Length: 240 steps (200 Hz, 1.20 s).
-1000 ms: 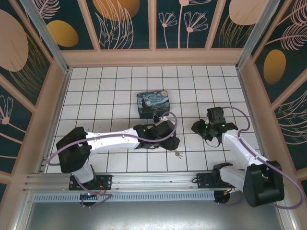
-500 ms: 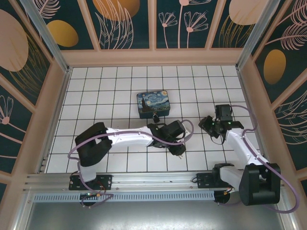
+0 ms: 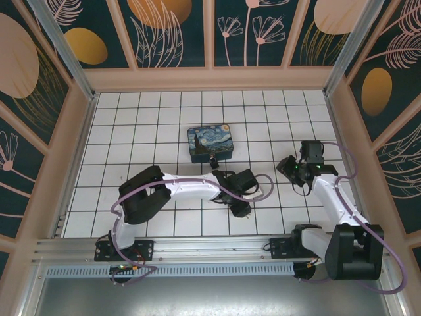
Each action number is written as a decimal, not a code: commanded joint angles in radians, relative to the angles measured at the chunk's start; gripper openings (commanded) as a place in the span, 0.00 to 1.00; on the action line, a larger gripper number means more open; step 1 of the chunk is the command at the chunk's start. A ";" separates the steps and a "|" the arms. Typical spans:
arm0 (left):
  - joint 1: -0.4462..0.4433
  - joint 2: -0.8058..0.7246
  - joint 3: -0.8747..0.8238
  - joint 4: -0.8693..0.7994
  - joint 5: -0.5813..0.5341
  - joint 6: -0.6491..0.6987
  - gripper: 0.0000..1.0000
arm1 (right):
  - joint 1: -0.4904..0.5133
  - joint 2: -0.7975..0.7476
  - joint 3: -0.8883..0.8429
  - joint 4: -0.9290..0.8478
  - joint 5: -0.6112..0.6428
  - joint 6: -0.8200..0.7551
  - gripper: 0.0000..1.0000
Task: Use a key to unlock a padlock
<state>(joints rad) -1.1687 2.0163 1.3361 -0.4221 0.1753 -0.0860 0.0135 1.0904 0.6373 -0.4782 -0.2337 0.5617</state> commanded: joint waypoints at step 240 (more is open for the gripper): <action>-0.070 -0.029 -0.137 0.094 -0.151 0.018 0.26 | -0.020 -0.003 0.015 0.018 -0.030 -0.028 0.37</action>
<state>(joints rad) -1.2308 1.9835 1.2644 -0.3565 0.0391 -0.0319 0.0013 1.0969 0.6369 -0.4679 -0.2478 0.5549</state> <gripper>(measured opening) 0.302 0.370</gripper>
